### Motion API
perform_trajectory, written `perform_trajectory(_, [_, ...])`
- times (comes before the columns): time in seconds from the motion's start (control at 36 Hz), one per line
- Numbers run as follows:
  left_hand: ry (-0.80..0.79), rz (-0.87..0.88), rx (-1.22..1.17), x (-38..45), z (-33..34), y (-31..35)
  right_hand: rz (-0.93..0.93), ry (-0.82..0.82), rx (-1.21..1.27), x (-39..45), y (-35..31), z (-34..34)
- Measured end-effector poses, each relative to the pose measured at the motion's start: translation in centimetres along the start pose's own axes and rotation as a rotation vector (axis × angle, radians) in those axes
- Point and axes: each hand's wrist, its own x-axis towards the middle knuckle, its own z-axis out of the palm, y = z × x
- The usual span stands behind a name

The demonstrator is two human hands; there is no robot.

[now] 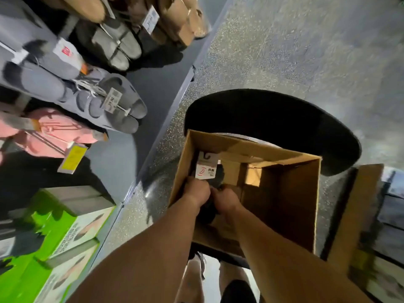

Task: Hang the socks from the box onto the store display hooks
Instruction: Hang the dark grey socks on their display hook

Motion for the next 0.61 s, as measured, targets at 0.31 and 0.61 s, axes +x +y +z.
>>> perform_trajectory(0.31, [-0.088, -0.118, -0.157, 1.9, 0.2, -0.6, 0.037, -0.134, 0.430, 2.5, 1.6, 0.2])
perform_trajectory(0.61, [-0.227, -0.186, -0.316, 0.1, -0.3, 0.3, 0.129, -0.159, 0.582, 1.5, 0.9, -0.9])
